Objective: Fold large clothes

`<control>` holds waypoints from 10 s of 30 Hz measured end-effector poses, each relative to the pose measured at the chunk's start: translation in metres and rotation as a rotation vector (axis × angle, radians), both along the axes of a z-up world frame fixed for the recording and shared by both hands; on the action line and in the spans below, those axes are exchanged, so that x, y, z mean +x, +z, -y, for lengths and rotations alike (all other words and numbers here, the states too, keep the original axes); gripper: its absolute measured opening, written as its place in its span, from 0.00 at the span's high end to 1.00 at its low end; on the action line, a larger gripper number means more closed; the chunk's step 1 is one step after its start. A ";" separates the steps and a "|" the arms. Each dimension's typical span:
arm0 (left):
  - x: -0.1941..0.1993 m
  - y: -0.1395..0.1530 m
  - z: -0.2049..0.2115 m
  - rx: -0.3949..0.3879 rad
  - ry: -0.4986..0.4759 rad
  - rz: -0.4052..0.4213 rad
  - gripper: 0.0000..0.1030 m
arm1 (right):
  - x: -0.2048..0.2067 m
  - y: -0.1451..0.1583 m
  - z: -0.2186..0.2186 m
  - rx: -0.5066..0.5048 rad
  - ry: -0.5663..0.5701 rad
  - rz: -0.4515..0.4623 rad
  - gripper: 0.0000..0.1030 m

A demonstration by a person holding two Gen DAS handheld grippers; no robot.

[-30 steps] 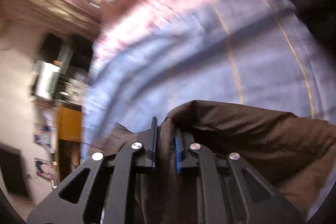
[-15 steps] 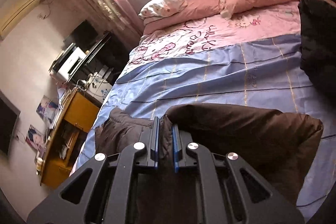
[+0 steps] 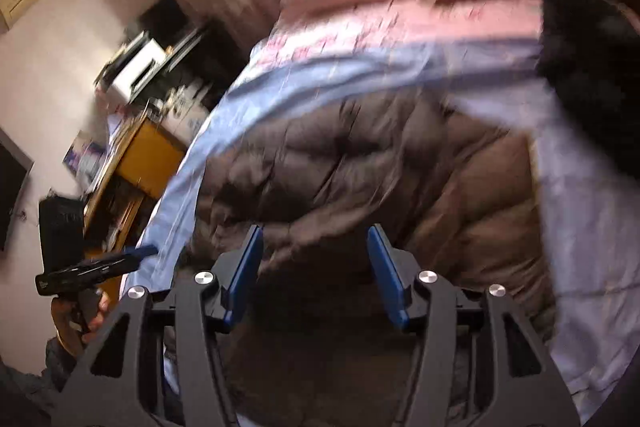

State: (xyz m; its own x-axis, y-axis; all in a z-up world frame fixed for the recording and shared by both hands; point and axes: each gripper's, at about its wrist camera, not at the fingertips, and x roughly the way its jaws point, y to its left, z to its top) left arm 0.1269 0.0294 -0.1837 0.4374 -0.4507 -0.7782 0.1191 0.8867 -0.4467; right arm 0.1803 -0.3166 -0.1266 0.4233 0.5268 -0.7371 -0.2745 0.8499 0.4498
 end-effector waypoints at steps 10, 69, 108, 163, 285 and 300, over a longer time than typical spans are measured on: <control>0.010 -0.024 -0.002 0.037 0.074 -0.113 0.07 | 0.035 -0.141 -0.152 -0.364 0.150 -0.129 0.64; 0.092 -0.141 0.049 0.405 0.118 -0.229 0.09 | 0.251 -0.110 0.017 0.069 -0.404 -0.257 0.12; -0.107 -0.103 -0.095 -0.024 0.382 -0.339 0.06 | -0.139 -0.020 -0.011 0.085 0.242 0.144 0.82; -0.136 -0.116 0.012 0.441 0.117 -0.135 0.02 | -0.181 -0.152 -0.131 -0.546 -0.139 -0.126 0.49; -0.091 -0.039 0.035 0.544 0.104 0.201 0.20 | -0.190 -0.076 -0.001 -0.303 -0.456 0.135 0.52; -0.081 -0.108 -0.043 0.402 0.186 -0.098 0.07 | -0.154 -0.166 -0.001 -0.441 -0.453 -0.144 0.64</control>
State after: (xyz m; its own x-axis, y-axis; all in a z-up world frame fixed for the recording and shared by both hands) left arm 0.0459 0.0728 -0.2920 0.3979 -0.0248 -0.9171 -0.0839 0.9945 -0.0633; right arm 0.0261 -0.3159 -0.2928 0.4129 -0.0453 -0.9097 0.1914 0.9808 0.0381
